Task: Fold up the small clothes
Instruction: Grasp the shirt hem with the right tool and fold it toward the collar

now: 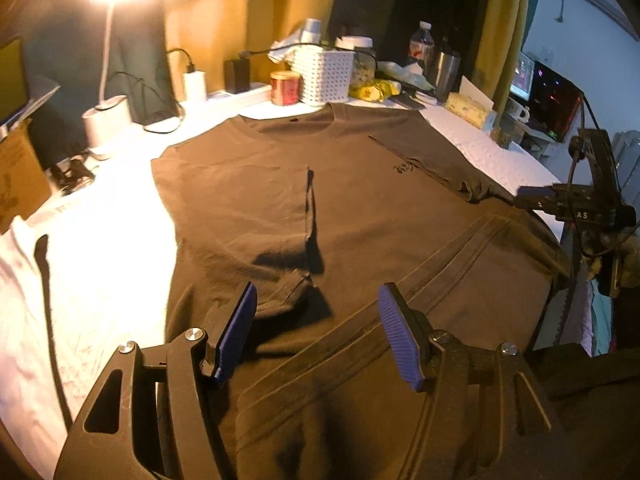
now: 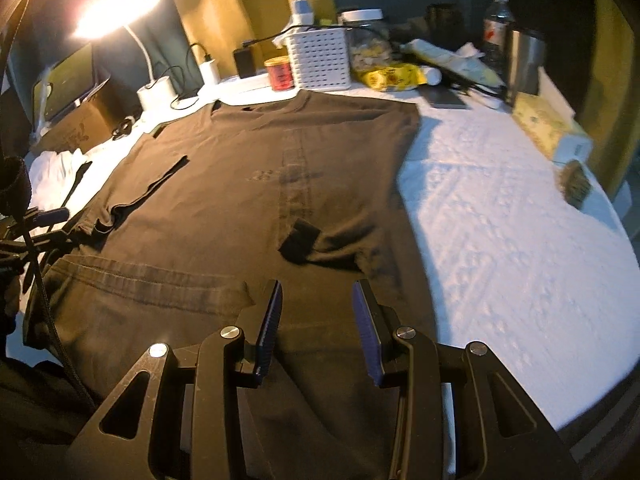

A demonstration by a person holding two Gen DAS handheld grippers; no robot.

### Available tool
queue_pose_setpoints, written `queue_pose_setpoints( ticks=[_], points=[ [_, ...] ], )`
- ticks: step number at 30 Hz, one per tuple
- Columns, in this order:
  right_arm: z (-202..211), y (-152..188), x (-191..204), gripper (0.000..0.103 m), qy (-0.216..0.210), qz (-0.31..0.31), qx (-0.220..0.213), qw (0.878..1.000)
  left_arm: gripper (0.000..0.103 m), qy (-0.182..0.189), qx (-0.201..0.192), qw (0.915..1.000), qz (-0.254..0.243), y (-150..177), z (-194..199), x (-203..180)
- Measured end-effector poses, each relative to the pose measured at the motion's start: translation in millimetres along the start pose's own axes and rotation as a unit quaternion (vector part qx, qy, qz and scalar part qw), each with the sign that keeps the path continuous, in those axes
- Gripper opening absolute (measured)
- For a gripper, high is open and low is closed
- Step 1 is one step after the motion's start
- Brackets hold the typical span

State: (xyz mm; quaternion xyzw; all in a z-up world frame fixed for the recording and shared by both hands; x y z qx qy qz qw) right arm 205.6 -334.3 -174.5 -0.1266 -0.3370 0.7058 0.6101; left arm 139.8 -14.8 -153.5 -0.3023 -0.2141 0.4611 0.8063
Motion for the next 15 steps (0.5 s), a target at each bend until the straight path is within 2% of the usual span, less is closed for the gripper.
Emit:
queue_pose_setpoints(
  ticks=[6, 15],
  points=[
    [10, 13, -19, 0.039, 0.020, -0.013, -0.006, 1.000, 0.063, -0.030, -0.001, 0.9993, 0.021, 20, 16, 10],
    [1, 35, -34, 0.041, 0.036, -0.019, 0.005, 0.999, 0.063, -0.077, 0.018, 0.9959, 0.045, 58, 29, 21]
  ],
)
Point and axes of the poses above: each gripper's, at about its wrist camera, not at the fingertips, and z roughly against the way its jaws point, x to its left, y to its underside, the point moved 8 cm from there along -z, roughly the way its jaws point, and after that the axes turned 15 degrees about -z, right-handed, at the moved point
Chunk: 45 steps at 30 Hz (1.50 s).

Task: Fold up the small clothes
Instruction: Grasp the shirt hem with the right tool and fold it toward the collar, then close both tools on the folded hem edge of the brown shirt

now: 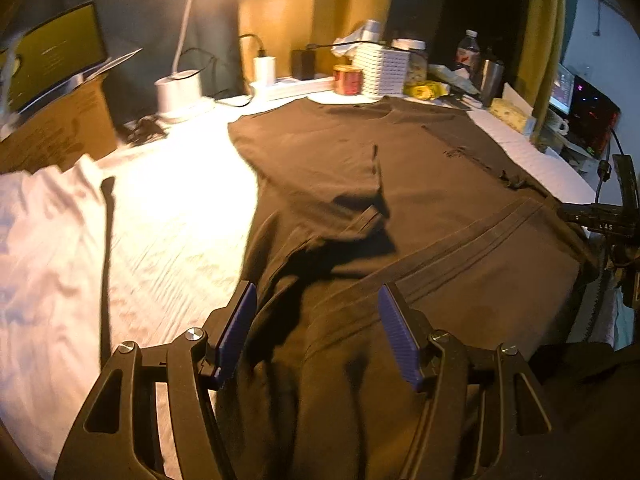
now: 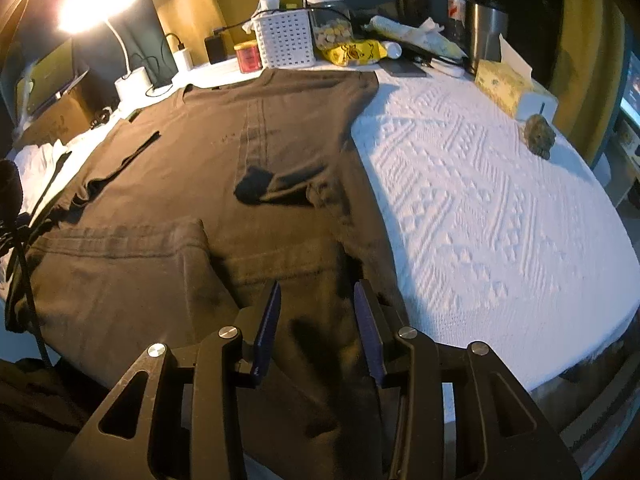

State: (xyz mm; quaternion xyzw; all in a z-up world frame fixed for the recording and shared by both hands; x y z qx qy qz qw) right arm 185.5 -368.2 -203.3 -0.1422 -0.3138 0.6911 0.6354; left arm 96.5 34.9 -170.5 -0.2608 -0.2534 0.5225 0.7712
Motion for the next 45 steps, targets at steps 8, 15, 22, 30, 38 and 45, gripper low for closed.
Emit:
queue_pose_setpoints(
  ticks=[8, 15, 22, 30, 38, 45],
  points=[
    [-9, 4, 7, 0.060, -0.008, 0.018, -0.007, 1.000, 0.062, -0.034, 0.007, 0.9993, 0.014, 24, 9, 17],
    [-12, 3, 8, 0.060, 0.007, 0.022, -0.019, 1.000, 0.027, -0.017, 0.021, 0.9996, -0.009, 35, 9, 4],
    [-12, 4, 8, 0.059, 0.003, 0.024, -0.033, 0.999, 0.022, -0.015, 0.039, 0.9991, -0.005, 49, 4, 0],
    [-8, 4, 10, 0.008, 0.009, 0.034, -0.040, 0.999, 0.005, -0.012, 0.028, 0.9995, -0.002, 46, 10, -4],
    [19, -10, 10, 0.005, 0.010, 0.035, -0.076, 0.996, 0.005, -0.034, -0.020, 0.9992, -0.001, 19, 35, 7],
    [44, -25, 0, 0.005, 0.011, 0.020, -0.106, 0.994, 0.005, -0.054, -0.047, 0.9974, 0.009, 4, 48, 16]
  ],
)
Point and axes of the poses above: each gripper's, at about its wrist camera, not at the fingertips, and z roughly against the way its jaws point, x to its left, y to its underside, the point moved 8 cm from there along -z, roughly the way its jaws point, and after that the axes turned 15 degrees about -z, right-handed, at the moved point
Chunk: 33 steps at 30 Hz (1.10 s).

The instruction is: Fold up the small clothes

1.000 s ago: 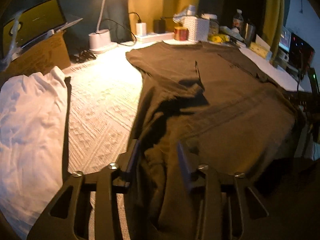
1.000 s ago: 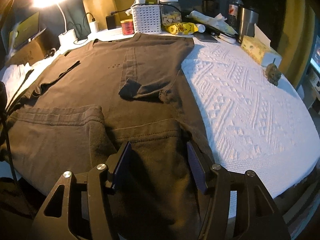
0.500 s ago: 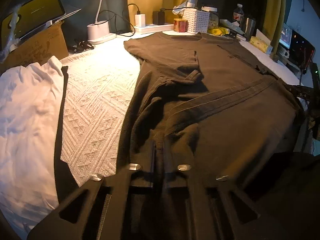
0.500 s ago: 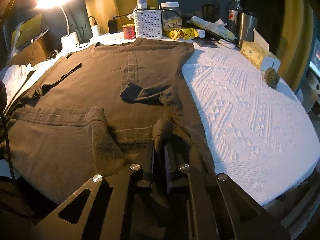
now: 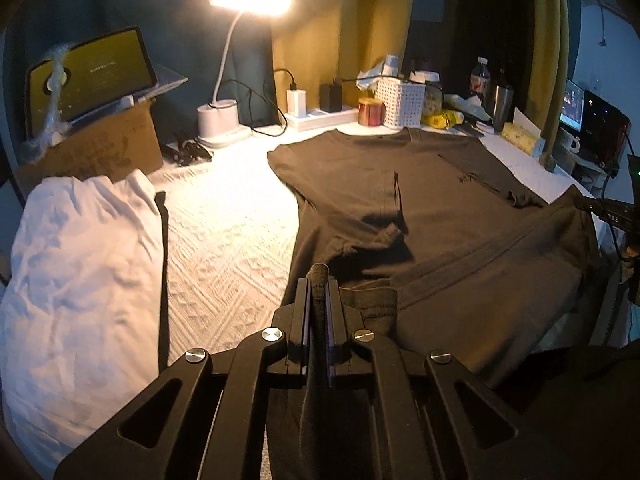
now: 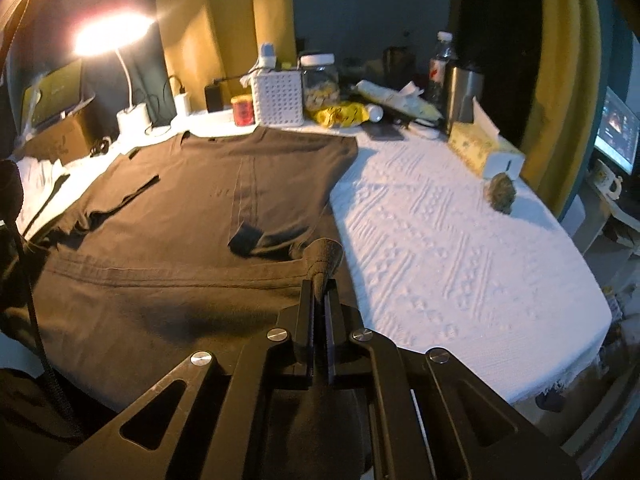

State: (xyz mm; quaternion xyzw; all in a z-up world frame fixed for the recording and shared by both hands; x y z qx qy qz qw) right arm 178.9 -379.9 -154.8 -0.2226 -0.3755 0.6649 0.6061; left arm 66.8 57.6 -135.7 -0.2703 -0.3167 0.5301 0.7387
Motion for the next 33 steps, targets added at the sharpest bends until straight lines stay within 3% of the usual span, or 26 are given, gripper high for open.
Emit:
queue_pose_setpoints(
  ticks=[17, 33],
  points=[
    [19, -30, -16, 0.005, 0.004, -0.021, -0.037, 0.999, 0.005, -0.046, -0.048, 0.9978, 0.000, -40, 23, 30],
    [5, -69, -16, 0.005, -0.006, -0.026, -0.047, 0.999, 0.005, -0.060, -0.067, 0.9959, 0.007, -72, 13, 48]
  ],
)
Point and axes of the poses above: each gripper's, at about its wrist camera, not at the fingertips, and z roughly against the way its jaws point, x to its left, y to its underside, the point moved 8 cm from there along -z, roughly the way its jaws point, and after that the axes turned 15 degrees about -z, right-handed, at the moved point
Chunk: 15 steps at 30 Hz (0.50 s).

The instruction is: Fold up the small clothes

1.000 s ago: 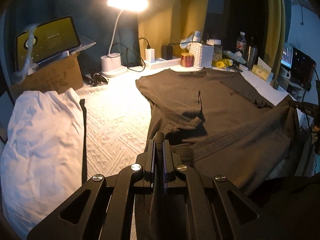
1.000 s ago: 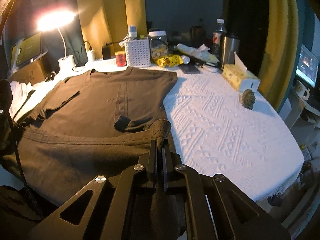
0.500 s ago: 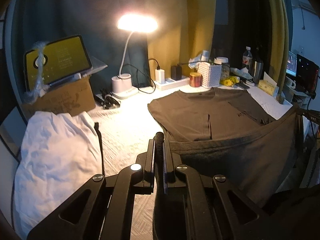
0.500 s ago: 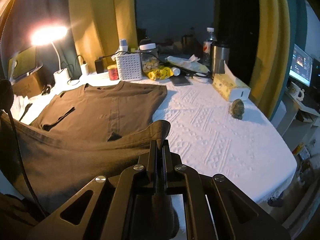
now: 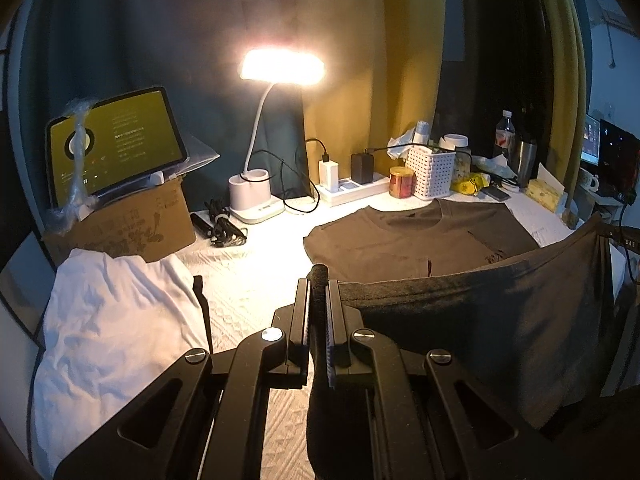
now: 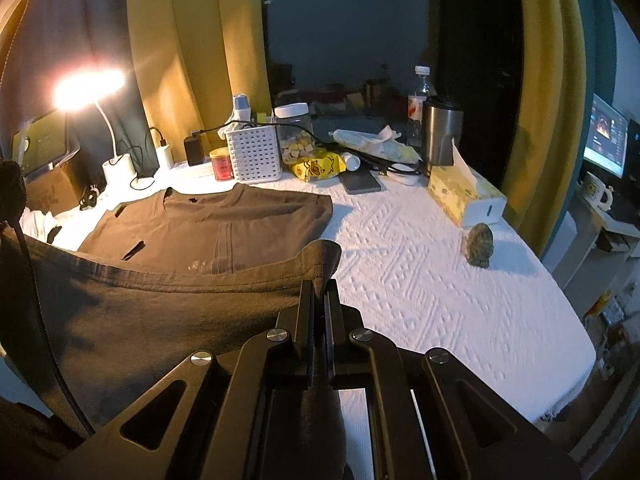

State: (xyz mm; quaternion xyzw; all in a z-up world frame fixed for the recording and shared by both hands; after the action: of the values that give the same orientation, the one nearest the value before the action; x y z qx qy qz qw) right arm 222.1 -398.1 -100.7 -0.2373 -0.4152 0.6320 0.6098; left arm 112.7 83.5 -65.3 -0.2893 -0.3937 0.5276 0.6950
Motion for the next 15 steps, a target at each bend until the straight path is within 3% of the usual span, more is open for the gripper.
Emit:
queue_pose_setpoints(
  ticks=[15],
  points=[
    [-25, -38, 9, 0.005, -0.017, -0.002, -0.012, 1.000, 0.005, -0.020, -0.006, 0.9996, 0.017, -21, -21, 14]
  ],
)
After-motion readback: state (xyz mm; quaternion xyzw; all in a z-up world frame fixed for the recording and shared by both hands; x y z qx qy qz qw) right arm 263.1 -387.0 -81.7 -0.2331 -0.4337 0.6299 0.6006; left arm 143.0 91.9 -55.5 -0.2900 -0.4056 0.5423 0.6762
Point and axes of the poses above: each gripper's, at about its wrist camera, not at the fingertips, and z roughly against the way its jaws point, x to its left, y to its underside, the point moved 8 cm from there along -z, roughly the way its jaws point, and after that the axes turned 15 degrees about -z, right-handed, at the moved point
